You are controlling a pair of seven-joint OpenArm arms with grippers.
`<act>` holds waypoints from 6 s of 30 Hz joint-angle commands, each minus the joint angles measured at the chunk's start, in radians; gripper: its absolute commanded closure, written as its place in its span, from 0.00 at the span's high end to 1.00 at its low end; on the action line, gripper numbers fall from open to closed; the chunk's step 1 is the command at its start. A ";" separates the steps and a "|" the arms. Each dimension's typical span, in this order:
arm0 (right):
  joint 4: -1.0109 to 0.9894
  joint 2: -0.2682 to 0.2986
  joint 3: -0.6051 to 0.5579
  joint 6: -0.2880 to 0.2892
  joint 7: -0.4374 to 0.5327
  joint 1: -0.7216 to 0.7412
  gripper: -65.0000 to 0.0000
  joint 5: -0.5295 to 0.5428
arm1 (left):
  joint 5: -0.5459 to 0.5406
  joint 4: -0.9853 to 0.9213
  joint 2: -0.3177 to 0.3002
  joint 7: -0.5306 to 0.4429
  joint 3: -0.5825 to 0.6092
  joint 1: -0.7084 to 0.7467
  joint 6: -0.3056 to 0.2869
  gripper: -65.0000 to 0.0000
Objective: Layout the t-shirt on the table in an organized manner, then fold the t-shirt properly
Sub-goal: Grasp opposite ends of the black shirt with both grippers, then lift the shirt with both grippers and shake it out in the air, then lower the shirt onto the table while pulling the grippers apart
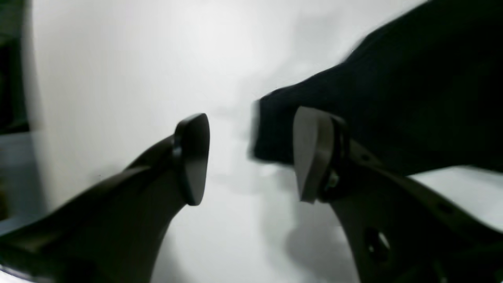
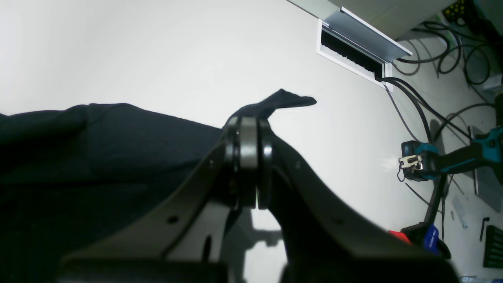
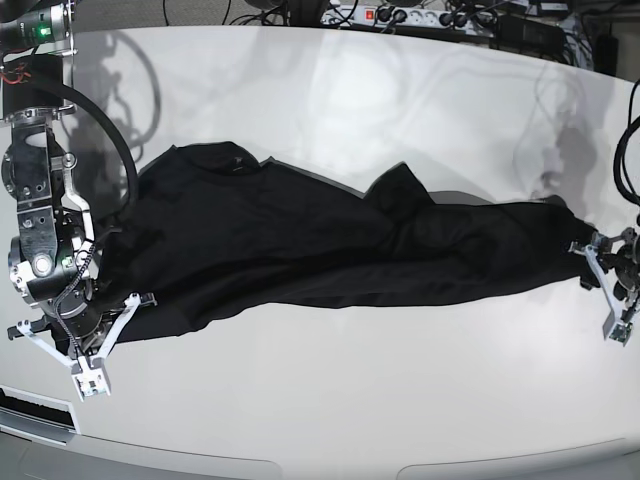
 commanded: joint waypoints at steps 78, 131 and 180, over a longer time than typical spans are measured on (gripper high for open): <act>0.009 -0.035 0.006 0.076 0.077 0.016 0.00 0.009 | -0.429 -0.202 0.170 0.075 -0.186 -0.330 -0.521 0.00; 0.010 0.544 0.006 0.495 -0.237 0.507 0.00 0.888 | -1.039 -0.501 0.174 0.592 0.521 -1.070 -0.580 0.00; 0.036 0.430 0.178 0.448 -0.294 0.379 0.00 0.818 | -0.908 -0.466 0.237 0.571 0.307 -1.070 -0.597 0.00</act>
